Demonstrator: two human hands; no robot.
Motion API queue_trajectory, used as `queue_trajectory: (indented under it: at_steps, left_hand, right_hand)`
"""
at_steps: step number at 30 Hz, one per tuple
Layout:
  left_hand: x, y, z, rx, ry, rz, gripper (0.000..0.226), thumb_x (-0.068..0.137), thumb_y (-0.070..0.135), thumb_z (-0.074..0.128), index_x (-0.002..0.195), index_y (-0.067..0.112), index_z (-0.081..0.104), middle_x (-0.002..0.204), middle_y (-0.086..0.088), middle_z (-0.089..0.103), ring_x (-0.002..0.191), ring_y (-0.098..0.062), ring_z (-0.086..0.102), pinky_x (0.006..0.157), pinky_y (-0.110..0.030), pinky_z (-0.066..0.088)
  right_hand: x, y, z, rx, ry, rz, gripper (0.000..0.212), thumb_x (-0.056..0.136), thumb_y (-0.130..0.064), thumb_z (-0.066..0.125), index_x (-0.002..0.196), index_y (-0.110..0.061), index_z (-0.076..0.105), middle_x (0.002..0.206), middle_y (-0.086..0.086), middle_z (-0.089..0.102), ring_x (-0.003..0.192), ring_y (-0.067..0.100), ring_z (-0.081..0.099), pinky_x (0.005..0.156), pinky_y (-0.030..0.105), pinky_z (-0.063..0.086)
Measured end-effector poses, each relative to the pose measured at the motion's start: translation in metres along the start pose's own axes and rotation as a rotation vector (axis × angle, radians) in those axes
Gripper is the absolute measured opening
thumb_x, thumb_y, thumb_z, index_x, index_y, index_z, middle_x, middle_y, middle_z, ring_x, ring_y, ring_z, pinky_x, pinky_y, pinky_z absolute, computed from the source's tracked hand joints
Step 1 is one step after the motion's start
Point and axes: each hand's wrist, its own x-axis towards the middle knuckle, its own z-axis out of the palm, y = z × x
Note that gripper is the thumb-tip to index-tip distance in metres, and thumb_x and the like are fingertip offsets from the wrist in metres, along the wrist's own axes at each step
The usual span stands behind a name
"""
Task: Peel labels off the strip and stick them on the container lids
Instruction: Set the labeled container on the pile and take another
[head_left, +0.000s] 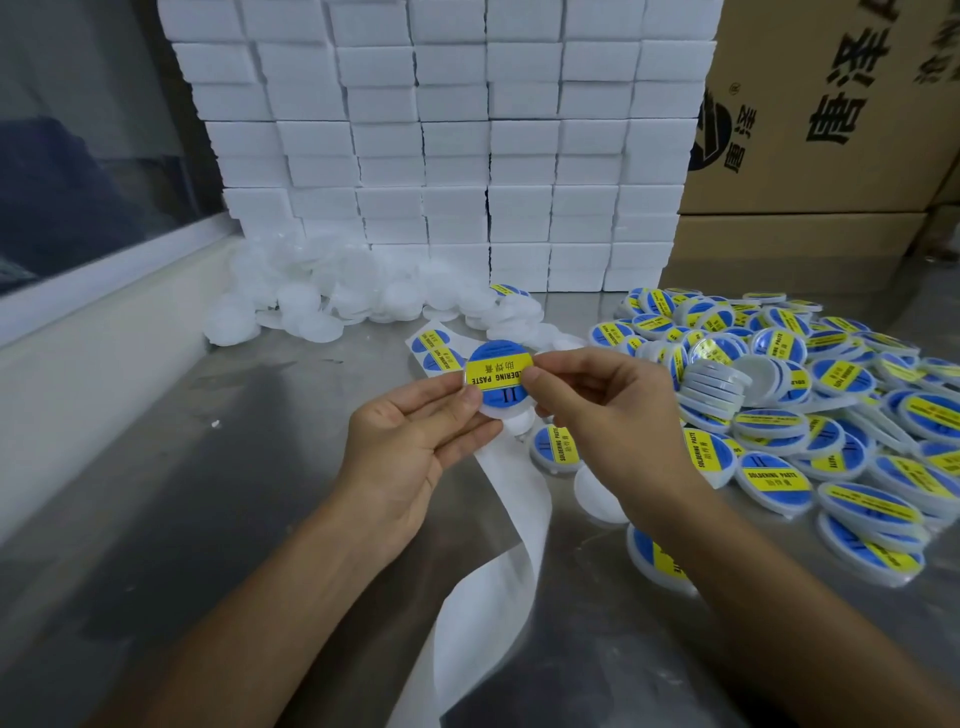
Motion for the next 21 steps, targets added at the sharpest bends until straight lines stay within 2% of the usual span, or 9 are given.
queue_trajectory:
  at_steps: [4, 7, 12, 15, 21]
  left_hand:
    - [-0.001, 0.0017, 0.0014, -0.021, 0.017, 0.001, 0.052, 0.063, 0.009, 0.072, 0.111, -0.007, 0.062, 0.095, -0.017, 0.075, 0.086, -0.026, 0.074, 0.066, -0.027, 0.059]
    - [-0.0013, 0.0027, 0.0021, -0.026, 0.041, 0.001, 0.053, 0.064, 0.009, 0.072, 0.112, -0.008, 0.061, 0.095, -0.019, 0.074, 0.084, -0.026, 0.074, 0.066, -0.028, 0.059]
    - [-0.0022, 0.0038, 0.0027, -0.003, 0.051, 0.007, 0.054, 0.063, 0.009, 0.073, 0.113, -0.009, 0.062, 0.095, -0.02, 0.074, 0.086, -0.028, 0.074, 0.067, -0.029, 0.059]
    - [-0.0028, 0.0037, 0.0024, 0.018, 0.044, 0.013, 0.052, 0.064, 0.01, 0.073, 0.112, -0.007, 0.063, 0.096, -0.02, 0.074, 0.087, -0.028, 0.074, 0.068, -0.029, 0.059]
    - [-0.0038, 0.0014, 0.0015, 0.084, 0.045, 0.065, 0.051, 0.059, 0.012, 0.076, 0.105, -0.005, 0.064, 0.091, -0.018, 0.075, 0.082, -0.027, 0.074, 0.067, -0.029, 0.059]
  right_hand:
    - [-0.0002, -0.0004, 0.0011, -0.015, 0.006, -0.003, 0.015, 0.082, -0.002, 0.073, 0.08, -0.017, 0.072, 0.068, -0.007, 0.074, 0.062, 0.01, 0.066, 0.062, 0.018, 0.056]
    - [-0.0006, -0.0001, 0.0021, -0.013, 0.013, 0.005, 0.014, 0.082, -0.001, 0.073, 0.08, -0.015, 0.072, 0.07, -0.003, 0.074, 0.059, 0.009, 0.064, 0.061, 0.019, 0.056]
    - [-0.0006, 0.0002, 0.0024, -0.033, 0.017, 0.007, 0.012, 0.081, -0.002, 0.073, 0.081, -0.013, 0.072, 0.07, -0.005, 0.074, 0.061, 0.011, 0.066, 0.062, 0.021, 0.057]
    - [-0.0003, 0.0007, 0.0018, -0.034, 0.021, 0.009, 0.01, 0.082, -0.001, 0.073, 0.083, -0.011, 0.072, 0.073, -0.001, 0.074, 0.064, 0.013, 0.067, 0.063, 0.022, 0.057]
    - [-0.0008, 0.0029, 0.0002, -0.102, 0.007, -0.03, 0.009, 0.082, -0.002, 0.074, 0.087, -0.009, 0.073, 0.073, -0.005, 0.072, 0.062, 0.003, 0.067, 0.062, 0.014, 0.055]
